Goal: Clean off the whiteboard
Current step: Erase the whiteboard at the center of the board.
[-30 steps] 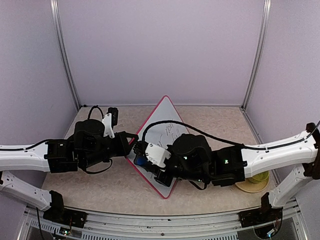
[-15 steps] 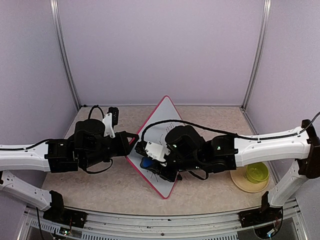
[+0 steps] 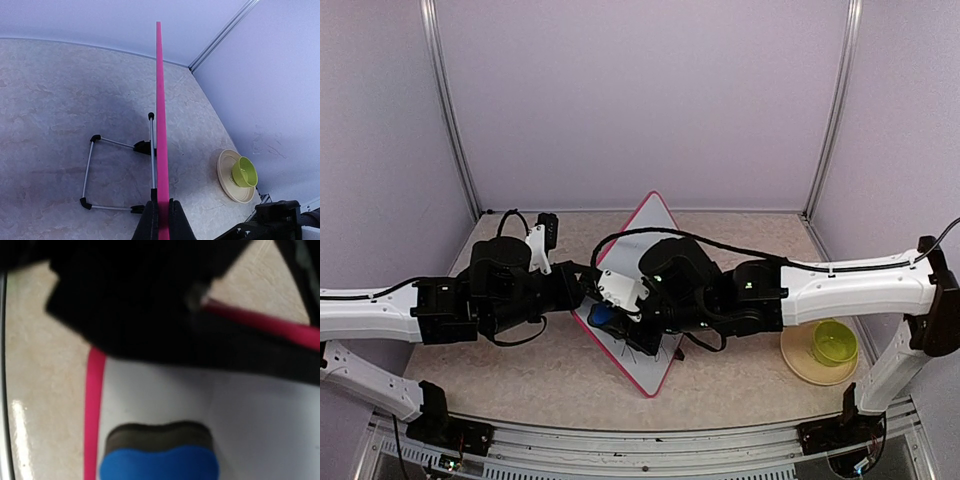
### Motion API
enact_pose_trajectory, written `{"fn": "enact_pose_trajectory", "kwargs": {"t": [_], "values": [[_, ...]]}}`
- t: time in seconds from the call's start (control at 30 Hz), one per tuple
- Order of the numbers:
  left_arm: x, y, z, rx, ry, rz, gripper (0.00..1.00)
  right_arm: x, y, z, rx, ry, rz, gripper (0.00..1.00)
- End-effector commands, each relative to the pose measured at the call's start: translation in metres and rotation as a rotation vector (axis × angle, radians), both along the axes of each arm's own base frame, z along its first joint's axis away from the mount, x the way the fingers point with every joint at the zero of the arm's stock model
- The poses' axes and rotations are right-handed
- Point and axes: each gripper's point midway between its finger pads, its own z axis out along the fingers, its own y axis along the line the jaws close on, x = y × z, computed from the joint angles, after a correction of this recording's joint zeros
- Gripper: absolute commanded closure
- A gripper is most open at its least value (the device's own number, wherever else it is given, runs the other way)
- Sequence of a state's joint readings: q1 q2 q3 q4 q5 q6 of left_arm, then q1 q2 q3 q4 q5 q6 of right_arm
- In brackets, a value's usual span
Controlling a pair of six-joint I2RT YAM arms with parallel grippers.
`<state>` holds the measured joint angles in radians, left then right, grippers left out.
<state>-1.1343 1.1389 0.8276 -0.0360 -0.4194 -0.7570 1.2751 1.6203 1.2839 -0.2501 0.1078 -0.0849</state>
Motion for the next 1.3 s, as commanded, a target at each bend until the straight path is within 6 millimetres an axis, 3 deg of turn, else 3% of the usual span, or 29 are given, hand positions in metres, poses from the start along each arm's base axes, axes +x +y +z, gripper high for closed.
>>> {"fn": "enact_pose_trajectory", "kwargs": {"t": [0.0, 0.17, 0.53, 0.83, 1.07, 1.27], "values": [[-0.008, -0.015, 0.008, -0.032, -0.002, -0.070, 1.00, 0.002, 0.012, 0.004, 0.015, 0.000, 0.002, 1.00], [-0.008, -0.012, 0.009, -0.038, -0.004, -0.066, 1.00, -0.001, 0.007, -0.021, -0.036, 0.051, -0.011, 1.00], [-0.009, -0.011, 0.008, -0.043, -0.007, -0.071, 1.00, -0.010, -0.030, -0.082, -0.134, 0.135, -0.065, 1.00], [-0.010, -0.009, 0.010, -0.044, -0.011, -0.069, 1.00, -0.013, -0.051, -0.105, -0.185, 0.150, -0.097, 1.00], [-0.010, -0.009, 0.009, -0.046, -0.009, -0.069, 1.00, -0.011, -0.052, -0.108, -0.179, 0.156, -0.099, 1.00], [-0.010, -0.012, 0.006, -0.044, -0.002, -0.075, 1.00, -0.001, -0.030, -0.071, -0.102, 0.110, -0.090, 1.00]]}}
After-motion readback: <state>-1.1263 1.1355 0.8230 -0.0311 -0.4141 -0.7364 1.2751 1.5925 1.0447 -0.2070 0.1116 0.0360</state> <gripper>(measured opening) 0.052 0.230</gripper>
